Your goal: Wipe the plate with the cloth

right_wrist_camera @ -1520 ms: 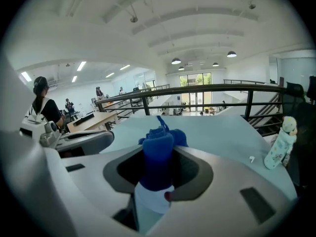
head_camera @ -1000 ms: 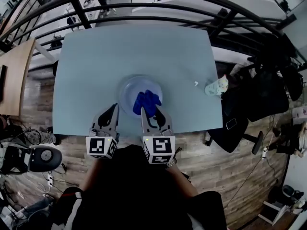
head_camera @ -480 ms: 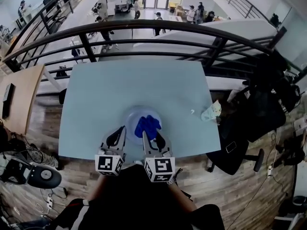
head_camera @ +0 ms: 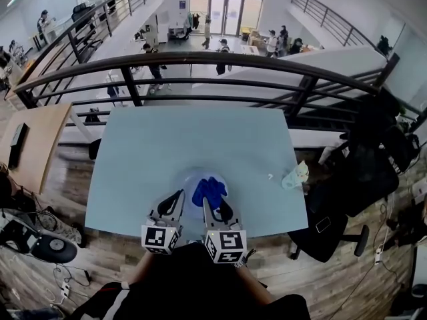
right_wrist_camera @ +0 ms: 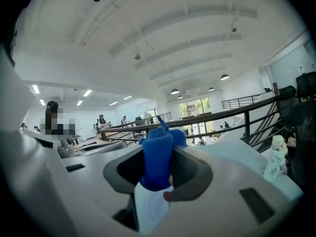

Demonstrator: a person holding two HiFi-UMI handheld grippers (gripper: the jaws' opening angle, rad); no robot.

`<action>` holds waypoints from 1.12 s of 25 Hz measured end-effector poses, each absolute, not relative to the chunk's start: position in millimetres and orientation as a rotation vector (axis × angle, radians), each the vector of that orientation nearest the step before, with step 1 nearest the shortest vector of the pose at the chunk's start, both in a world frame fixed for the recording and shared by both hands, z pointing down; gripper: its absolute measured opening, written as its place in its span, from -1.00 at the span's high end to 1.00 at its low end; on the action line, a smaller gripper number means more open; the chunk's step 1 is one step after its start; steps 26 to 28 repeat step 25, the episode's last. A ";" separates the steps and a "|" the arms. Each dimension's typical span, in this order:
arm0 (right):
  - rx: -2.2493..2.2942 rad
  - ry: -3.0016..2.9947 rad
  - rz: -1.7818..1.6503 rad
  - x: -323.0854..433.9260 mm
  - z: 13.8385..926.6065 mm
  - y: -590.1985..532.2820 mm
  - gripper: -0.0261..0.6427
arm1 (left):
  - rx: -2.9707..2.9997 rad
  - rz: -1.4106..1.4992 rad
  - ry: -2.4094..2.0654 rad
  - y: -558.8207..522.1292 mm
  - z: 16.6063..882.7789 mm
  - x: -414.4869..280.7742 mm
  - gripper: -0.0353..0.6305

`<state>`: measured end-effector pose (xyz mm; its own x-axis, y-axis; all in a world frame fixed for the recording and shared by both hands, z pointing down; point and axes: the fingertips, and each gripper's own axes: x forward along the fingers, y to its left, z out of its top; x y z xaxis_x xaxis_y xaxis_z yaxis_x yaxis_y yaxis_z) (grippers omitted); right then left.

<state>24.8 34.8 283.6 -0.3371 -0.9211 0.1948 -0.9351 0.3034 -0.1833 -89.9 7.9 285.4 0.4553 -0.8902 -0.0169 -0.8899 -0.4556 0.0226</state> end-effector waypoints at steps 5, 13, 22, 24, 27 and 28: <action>1.756 -2.502 0.393 22.3 284.1 38.1 0.56 | 2.664 -0.034 -1.636 10.4 287.2 -89.1 0.89; 1.765 -2.501 0.378 24.3 284.0 37.9 0.56 | 2.670 -0.038 -1.636 10.9 288.5 -88.1 0.89; 1.773 -2.488 0.368 22.5 281.0 38.0 0.56 | 2.665 -0.045 -1.642 10.8 285.1 -93.0 0.89; 1.772 -2.482 0.372 23.5 283.9 39.0 0.56 | 2.660 -0.045 -1.640 11.2 287.6 -92.8 0.89; 1.772 -2.479 0.374 24.0 285.4 39.5 0.56 | 2.658 -0.046 -1.639 11.4 288.9 -92.5 0.89; 1.772 -2.479 0.374 24.0 285.4 39.5 0.56 | 2.658 -0.046 -1.639 11.4 288.9 -92.5 0.89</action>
